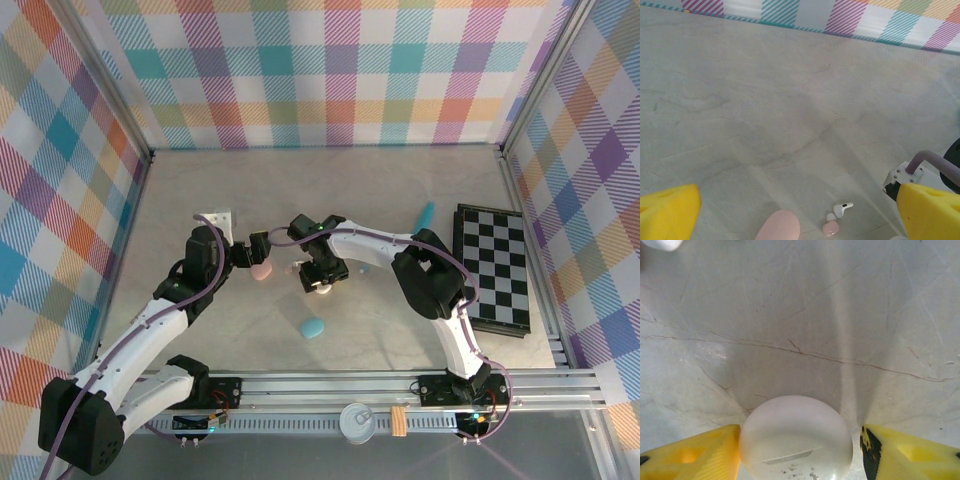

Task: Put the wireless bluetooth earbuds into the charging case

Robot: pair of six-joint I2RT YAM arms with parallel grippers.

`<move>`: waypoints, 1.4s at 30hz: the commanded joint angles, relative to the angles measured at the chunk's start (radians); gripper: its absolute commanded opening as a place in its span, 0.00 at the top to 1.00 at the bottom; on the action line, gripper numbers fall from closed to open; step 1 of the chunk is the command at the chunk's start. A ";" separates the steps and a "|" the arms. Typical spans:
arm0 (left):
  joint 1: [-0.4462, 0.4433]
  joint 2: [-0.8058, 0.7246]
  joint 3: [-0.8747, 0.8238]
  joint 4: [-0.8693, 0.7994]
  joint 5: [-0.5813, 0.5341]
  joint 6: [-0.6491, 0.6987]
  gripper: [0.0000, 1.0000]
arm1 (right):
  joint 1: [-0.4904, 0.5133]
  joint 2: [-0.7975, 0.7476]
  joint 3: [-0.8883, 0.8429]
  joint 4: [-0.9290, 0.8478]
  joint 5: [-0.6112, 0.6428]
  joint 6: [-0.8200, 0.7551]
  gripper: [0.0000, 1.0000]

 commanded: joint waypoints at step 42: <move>-0.306 0.299 -0.084 0.648 0.282 -0.065 0.00 | -0.259 -0.526 -0.303 0.335 -0.128 0.161 0.52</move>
